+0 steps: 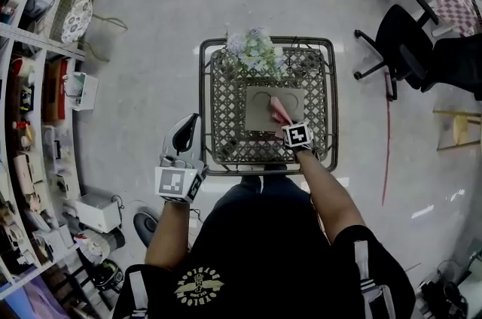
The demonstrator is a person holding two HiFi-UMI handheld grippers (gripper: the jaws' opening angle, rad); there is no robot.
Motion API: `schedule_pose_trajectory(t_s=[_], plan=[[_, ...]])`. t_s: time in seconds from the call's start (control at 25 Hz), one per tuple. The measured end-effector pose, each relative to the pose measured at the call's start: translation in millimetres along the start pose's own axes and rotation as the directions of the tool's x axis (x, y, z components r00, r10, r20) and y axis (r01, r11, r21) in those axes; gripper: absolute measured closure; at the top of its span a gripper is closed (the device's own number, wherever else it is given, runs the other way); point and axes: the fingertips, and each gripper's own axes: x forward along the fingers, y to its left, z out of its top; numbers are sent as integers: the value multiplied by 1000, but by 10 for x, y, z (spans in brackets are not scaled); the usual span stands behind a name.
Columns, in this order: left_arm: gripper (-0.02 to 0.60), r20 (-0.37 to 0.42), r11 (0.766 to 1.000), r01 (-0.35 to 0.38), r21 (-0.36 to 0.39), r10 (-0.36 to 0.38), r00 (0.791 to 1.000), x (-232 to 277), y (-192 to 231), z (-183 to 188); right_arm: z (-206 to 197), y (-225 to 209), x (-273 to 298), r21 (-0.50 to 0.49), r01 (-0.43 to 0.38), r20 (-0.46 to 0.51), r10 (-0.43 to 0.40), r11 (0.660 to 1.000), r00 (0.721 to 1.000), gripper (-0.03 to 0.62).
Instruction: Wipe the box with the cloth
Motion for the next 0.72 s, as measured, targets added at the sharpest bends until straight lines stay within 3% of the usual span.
schedule_pose_trajectory(t_s=[0.24, 0.44, 0.72], plan=[[581, -26, 1000, 13, 10, -13, 1000, 44, -134, -31, -204, -317, -122, 44, 40, -13, -40, 998, 999, 577], [581, -2, 999, 26, 18, -26, 1000, 71, -192, 39, -320, -492, -209, 57, 64, -28, -63, 996, 998, 577], [581, 18, 999, 29, 37, -30, 999, 65, -211, 139, -309, -566, -428, 153, 38, 22, -42, 987, 999, 577]])
